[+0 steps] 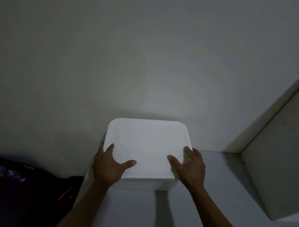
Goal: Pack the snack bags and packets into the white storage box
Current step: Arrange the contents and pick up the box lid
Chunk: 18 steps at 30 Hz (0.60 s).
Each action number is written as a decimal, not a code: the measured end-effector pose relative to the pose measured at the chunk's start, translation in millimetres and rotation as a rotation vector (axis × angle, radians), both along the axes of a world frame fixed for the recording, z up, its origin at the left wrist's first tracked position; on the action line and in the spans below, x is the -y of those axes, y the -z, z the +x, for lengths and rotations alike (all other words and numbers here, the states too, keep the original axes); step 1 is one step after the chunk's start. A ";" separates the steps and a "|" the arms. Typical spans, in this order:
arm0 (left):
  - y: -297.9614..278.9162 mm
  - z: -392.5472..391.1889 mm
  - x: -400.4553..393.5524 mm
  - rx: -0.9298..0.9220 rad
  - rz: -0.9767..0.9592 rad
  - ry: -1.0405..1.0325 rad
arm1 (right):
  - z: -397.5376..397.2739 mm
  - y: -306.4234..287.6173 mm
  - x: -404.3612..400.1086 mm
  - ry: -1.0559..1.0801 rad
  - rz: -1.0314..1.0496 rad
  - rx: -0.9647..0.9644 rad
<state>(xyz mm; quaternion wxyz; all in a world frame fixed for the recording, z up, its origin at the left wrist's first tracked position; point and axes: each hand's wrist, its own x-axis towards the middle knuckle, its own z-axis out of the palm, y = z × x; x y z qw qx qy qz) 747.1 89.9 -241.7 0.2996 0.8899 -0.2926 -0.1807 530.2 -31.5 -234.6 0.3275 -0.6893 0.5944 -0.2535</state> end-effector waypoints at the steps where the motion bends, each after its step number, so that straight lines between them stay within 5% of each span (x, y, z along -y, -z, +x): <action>1: 2.5 2.7 4.1 0.010 0.013 -0.003 | 2.5 4.4 4.1 -0.001 0.010 -0.002; 18: 25.6 21.0 16.2 0.044 0.064 0.011 | 15.4 37.9 20.5 0.026 -0.002 0.048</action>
